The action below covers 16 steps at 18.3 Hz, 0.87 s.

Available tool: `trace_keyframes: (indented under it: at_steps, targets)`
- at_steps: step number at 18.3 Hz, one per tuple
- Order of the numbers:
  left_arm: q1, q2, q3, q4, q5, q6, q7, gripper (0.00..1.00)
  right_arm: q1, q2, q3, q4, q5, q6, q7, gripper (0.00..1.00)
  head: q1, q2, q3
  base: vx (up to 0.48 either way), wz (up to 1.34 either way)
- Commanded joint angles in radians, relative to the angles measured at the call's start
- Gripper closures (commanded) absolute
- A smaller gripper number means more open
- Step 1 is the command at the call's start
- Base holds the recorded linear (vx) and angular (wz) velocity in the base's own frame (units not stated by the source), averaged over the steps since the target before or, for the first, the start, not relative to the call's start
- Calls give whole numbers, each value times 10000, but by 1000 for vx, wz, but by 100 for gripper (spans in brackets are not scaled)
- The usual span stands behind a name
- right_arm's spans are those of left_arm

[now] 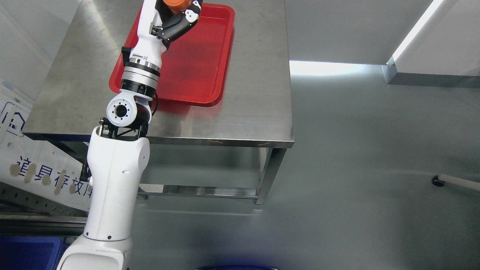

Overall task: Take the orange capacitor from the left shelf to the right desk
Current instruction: 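Lower the capacitor with the left hand onto the red tray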

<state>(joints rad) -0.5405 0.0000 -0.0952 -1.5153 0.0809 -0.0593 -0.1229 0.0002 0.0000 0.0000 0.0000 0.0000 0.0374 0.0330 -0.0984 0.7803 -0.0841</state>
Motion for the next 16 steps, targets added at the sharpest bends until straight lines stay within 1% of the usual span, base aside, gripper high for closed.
trace_keyframes:
  at_steps: [1,4,9,13,16]
  targets:
    - [-10,175,-520,1574,-655,271,-14,96,136,-175,-107,-337,0,-6,-8,0,0,0,0,0,0]
    - [-56,175,-506,2250,-1130,256,-14,95,136,-175,-107,-337,0,-6,-8,0,0,1,0,0,0]
    - [-148,175,-429,2819,-1177,256,63,92,136,-175,-107,-337,0,9,-8,0,0,1,0,0,0]
    - [-332,175,31,3049,-1253,240,63,91,136,-175,-107,-337,0,-6,-8,0,0,1,0,0,0]
    - [-332,175,1,3127,-1407,256,48,84,136,-175,-107,-337,0,-6,-8,0,0,1,0,0,0]
